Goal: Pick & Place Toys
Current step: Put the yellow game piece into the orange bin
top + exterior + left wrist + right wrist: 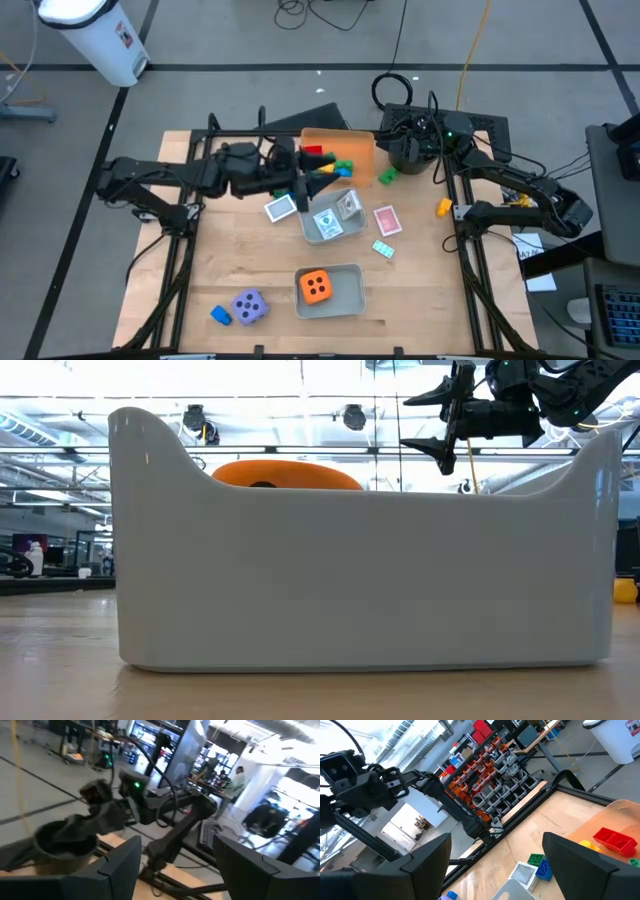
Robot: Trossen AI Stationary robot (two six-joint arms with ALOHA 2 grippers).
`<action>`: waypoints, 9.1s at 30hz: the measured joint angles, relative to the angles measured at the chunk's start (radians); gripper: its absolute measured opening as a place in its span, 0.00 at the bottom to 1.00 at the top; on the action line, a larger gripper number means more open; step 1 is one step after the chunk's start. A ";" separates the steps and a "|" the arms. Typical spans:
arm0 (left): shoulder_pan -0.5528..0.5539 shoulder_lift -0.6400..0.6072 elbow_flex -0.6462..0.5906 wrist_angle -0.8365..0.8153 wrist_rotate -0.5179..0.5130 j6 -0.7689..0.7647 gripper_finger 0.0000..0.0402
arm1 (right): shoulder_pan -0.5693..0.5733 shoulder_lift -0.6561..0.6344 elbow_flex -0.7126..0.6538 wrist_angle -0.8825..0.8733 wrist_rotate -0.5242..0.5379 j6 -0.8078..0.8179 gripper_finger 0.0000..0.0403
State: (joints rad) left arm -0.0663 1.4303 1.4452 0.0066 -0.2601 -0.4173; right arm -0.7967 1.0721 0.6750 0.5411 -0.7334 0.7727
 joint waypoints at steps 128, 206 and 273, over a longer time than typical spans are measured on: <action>0.473 -0.071 0.001 -0.323 0.524 0.335 0.63 | 0.148 0.433 0.124 -1.760 0.913 -0.839 0.75; 0.470 -0.071 0.001 -0.323 0.523 0.315 0.63 | 0.000 0.342 0.203 -1.934 0.758 -0.508 0.67; 0.470 -0.071 0.001 -0.324 0.521 0.306 0.63 | 0.118 0.245 0.230 -2.113 0.815 -0.822 0.03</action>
State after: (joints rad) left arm 0.4034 1.3594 1.4464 -0.3170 0.2611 -0.1112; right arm -0.6792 1.3169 0.9053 -1.5719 0.0819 -0.0494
